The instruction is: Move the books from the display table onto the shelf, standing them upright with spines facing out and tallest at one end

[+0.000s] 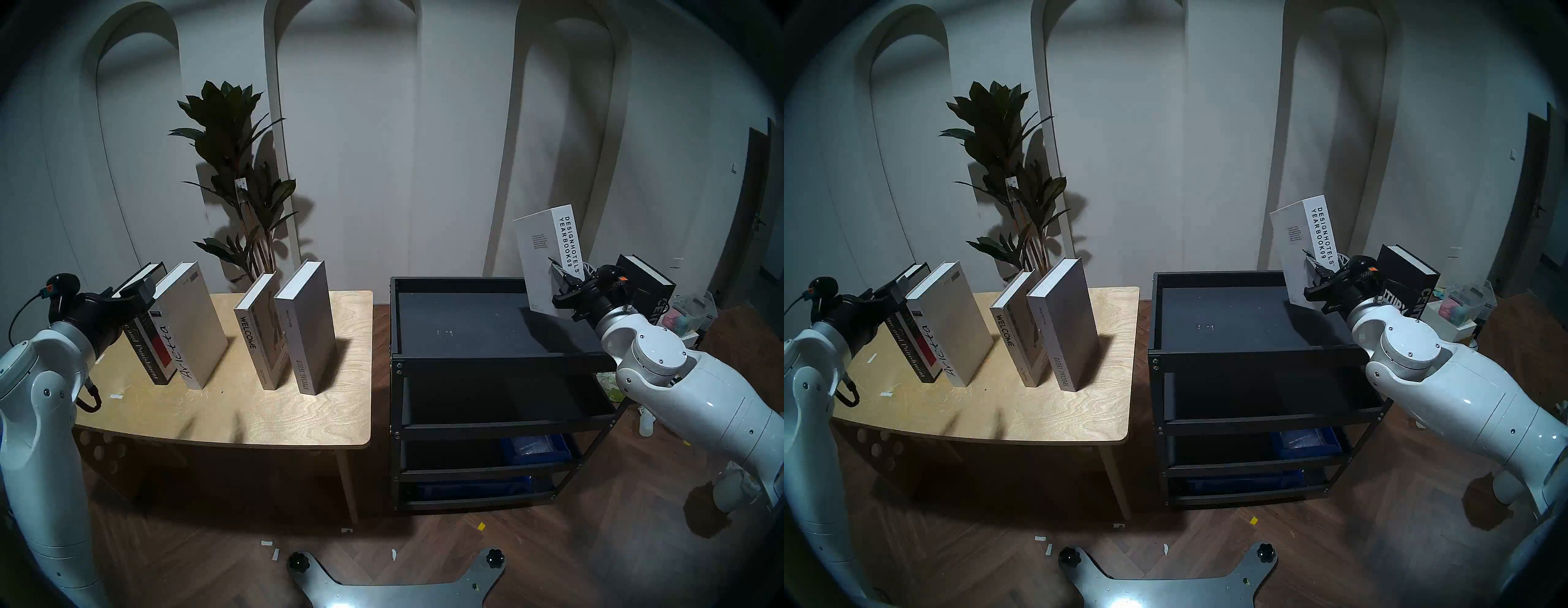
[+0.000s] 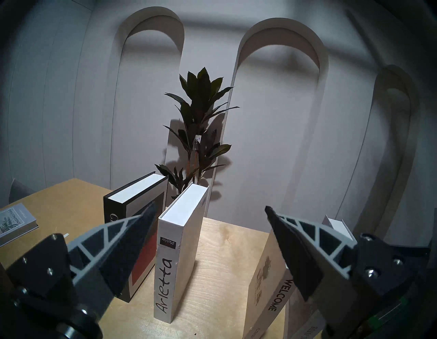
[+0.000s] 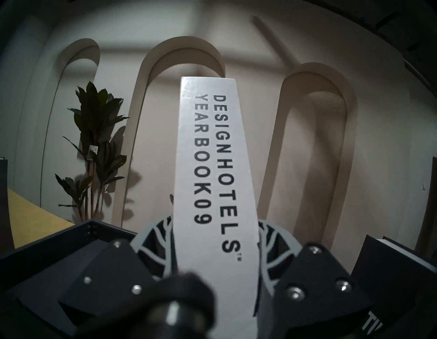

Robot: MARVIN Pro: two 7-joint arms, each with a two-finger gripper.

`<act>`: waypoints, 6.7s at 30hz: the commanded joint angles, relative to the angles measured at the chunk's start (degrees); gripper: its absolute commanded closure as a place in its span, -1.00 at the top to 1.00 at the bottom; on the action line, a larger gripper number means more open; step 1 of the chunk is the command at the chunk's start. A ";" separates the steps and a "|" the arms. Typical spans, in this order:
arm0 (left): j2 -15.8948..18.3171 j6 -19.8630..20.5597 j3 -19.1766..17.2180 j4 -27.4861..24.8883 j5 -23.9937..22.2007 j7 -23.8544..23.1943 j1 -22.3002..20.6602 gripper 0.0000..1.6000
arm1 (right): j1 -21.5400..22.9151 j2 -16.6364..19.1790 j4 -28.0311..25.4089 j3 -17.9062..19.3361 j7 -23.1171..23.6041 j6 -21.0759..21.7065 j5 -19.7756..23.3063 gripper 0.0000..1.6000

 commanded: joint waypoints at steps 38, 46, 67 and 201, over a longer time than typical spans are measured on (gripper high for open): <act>-0.63 -38.92 1.49 11.78 21.65 -24.90 3.30 1.00 | -5.77 1.89 8.74 3.59 10.17 -26.29 0.87 -1.00; -0.98 -45.78 1.65 13.60 22.46 -26.93 3.40 1.00 | -3.11 -5.10 13.63 2.72 5.65 -27.56 -5.66 -1.00; -1.72 -48.80 1.47 14.81 22.73 -28.77 2.64 1.00 | 4.54 -14.67 27.18 -0.44 8.01 -24.93 -8.15 -1.00; -1.70 -49.13 0.09 16.84 21.81 -31.20 4.61 1.00 | -27.54 -4.58 1.67 17.10 1.63 -39.29 6.00 1.00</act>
